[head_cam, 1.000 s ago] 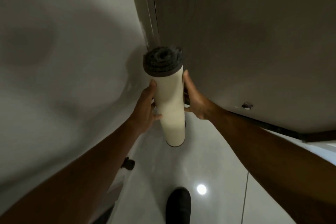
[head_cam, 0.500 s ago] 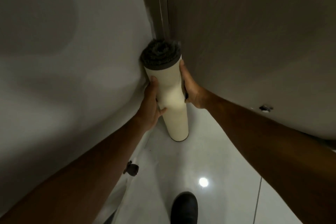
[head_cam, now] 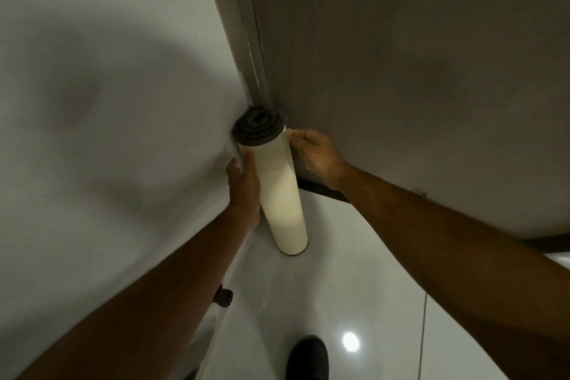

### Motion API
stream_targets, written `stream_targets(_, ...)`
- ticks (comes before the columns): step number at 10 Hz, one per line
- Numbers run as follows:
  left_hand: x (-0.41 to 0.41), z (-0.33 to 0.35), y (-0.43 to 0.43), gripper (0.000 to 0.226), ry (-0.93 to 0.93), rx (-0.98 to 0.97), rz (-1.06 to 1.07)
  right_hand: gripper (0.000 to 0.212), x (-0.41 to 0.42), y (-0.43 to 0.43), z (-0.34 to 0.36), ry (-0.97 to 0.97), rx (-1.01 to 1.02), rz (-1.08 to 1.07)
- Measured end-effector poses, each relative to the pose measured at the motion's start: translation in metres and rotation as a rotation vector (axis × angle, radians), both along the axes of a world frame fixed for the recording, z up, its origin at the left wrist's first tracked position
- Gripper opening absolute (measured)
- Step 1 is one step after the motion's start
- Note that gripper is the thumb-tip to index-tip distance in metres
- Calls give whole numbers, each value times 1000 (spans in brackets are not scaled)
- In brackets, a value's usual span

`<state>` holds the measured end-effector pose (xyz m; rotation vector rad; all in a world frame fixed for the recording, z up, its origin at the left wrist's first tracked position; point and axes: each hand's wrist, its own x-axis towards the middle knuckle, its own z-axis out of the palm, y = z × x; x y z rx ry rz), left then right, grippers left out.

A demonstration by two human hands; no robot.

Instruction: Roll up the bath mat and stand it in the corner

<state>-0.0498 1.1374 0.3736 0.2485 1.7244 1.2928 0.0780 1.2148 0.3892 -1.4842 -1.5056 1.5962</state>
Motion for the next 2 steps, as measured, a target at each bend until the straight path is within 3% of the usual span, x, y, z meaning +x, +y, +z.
stream_targets(1, 10, 31, -3, 68, 136, 10, 23, 25, 20, -9, 36, -27, 48, 51)
stream_targets(2, 25, 84, -14, 40, 365, 85, -62, 48, 48, -26, 91, -82, 136, 46)
